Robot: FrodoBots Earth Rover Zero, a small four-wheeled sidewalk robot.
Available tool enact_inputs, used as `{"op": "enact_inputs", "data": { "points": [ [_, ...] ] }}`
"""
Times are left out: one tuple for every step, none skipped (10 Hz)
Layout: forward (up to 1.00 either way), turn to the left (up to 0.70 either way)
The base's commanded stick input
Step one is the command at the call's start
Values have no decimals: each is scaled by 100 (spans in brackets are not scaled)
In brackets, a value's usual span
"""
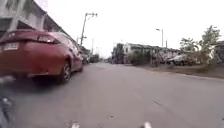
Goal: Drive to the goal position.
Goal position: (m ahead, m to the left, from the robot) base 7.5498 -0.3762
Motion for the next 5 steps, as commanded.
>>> {"op": "enact_inputs", "data": {
  "points": [
    [70, 35],
    [70, 5],
    [70, 11],
    [70, 17],
    [70, 1]
  ]
}}
